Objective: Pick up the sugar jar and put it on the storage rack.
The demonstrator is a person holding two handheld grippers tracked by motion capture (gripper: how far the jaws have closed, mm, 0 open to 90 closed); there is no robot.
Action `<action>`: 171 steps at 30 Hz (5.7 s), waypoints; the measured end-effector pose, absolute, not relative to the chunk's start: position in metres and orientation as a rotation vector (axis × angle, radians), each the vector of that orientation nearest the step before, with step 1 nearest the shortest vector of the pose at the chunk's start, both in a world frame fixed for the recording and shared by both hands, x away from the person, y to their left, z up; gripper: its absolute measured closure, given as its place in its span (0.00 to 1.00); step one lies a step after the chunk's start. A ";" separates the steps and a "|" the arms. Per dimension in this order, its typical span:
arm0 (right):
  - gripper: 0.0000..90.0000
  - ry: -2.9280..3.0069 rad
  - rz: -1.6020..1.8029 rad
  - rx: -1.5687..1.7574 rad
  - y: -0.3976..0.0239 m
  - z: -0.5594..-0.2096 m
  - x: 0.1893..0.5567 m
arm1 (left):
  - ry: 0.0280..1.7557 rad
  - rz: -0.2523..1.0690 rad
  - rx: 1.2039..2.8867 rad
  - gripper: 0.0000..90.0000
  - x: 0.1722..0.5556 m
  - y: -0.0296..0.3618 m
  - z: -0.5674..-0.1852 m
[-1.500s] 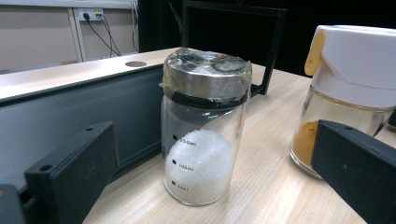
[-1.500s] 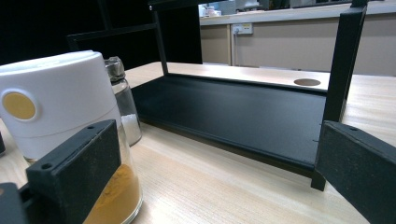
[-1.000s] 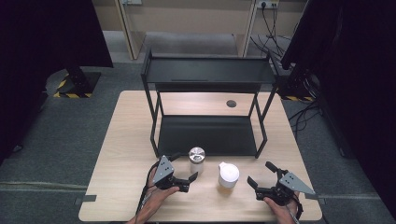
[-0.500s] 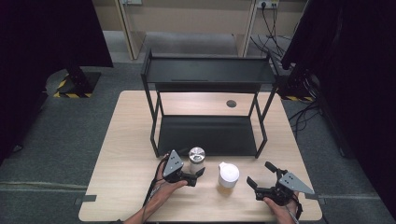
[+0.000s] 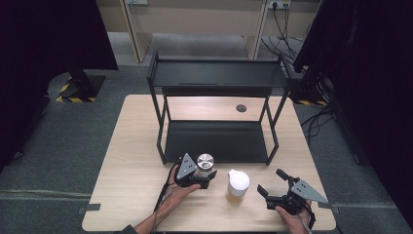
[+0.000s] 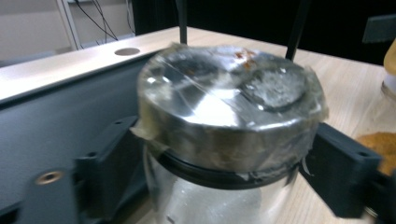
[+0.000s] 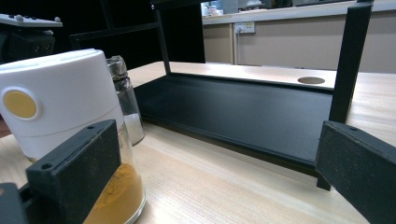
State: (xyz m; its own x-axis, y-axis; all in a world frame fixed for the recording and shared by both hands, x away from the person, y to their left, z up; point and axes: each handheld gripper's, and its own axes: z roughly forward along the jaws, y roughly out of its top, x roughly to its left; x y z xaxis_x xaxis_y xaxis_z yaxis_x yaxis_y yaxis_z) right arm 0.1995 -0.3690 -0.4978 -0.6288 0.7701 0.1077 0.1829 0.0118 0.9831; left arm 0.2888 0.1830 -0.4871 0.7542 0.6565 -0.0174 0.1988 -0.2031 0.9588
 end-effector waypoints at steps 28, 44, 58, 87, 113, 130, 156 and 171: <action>0.01 1.822 1.667 0.968 -0.370 -0.498 0.199 | 0.675 0.466 1.715 0.35 0.285 0.192 -0.470; 0.01 1.819 1.668 0.975 -0.369 -0.498 0.200 | 0.667 0.444 1.677 0.35 0.282 0.209 -0.431; 0.01 1.818 1.670 0.976 -0.370 -0.498 0.200 | 0.652 0.392 1.682 0.35 0.290 0.216 -0.410; 0.01 1.818 1.668 0.980 -0.370 -0.499 0.200 | 0.613 0.406 1.682 0.35 0.311 0.233 -0.317; 0.01 1.817 1.676 0.990 -0.371 -0.499 0.200 | 0.613 0.459 1.698 0.35 0.323 0.232 -0.227; 0.01 1.818 1.678 0.998 -0.371 -0.499 0.200 | 0.667 0.533 1.676 0.35 0.332 0.224 -0.176; 0.01 1.819 1.683 0.993 -0.372 -0.500 0.201 | 0.865 0.712 1.624 0.35 0.376 0.195 -0.166; 0.01 1.818 1.684 0.996 -0.373 -0.500 0.201 | 0.921 0.769 1.592 0.35 0.391 0.185 -0.183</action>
State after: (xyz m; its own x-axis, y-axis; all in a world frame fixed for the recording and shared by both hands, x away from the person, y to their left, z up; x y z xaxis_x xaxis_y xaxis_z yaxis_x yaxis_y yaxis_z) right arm 0.2008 -0.3731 -0.4996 -0.6280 0.7664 0.1355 0.1937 -0.0148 0.9810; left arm 0.3915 0.1850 -0.1825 0.4892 0.8721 0.0129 0.1690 -0.1093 0.9795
